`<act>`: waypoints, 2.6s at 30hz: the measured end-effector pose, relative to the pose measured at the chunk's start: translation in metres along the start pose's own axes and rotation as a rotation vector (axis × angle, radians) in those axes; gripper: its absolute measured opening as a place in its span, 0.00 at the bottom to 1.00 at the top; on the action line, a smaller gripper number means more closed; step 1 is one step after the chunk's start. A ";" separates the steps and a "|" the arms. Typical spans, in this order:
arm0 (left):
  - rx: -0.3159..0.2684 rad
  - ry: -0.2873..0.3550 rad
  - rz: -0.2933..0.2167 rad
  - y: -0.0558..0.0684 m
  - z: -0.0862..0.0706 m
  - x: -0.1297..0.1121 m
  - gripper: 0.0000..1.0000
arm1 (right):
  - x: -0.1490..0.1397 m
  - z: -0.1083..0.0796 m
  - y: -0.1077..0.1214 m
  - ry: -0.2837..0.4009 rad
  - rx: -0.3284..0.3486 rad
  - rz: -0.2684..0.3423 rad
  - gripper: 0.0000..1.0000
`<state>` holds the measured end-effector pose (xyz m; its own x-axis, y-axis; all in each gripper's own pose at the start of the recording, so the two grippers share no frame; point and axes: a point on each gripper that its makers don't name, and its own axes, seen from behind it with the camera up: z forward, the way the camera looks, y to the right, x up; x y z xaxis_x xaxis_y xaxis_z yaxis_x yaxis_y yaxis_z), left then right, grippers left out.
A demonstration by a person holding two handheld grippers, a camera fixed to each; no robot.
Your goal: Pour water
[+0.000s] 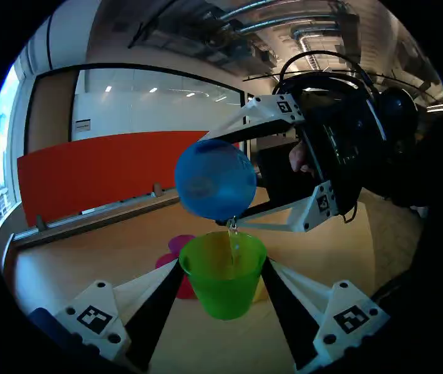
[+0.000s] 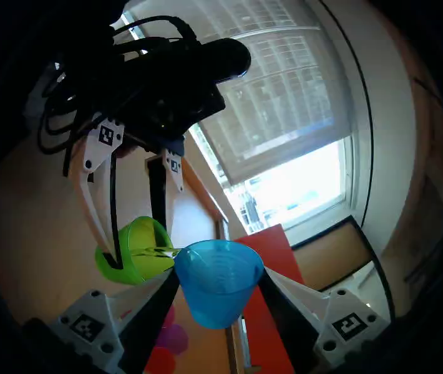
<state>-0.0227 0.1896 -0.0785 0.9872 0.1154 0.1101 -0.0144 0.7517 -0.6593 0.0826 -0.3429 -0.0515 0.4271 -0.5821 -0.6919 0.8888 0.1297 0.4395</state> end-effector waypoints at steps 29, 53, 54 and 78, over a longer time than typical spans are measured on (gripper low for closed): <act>-0.003 -0.006 0.008 0.002 0.000 0.001 0.87 | 0.000 -0.004 0.002 -0.015 -0.012 -0.099 0.91; -0.006 -0.005 0.004 0.004 0.001 0.001 0.87 | 0.000 -0.005 0.003 -0.027 -0.024 -0.180 0.91; -0.007 -0.005 0.004 0.004 0.001 0.001 0.87 | 0.000 -0.005 0.003 -0.027 -0.025 -0.184 0.91; -0.013 -0.010 0.012 0.007 0.001 0.000 0.87 | -0.001 -0.004 0.005 -0.038 -0.033 -0.278 0.91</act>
<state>-0.0229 0.1957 -0.0819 0.9854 0.1304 0.1096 -0.0237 0.7418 -0.6703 0.0876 -0.3382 -0.0510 0.1606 -0.6284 -0.7612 0.9761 -0.0135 0.2171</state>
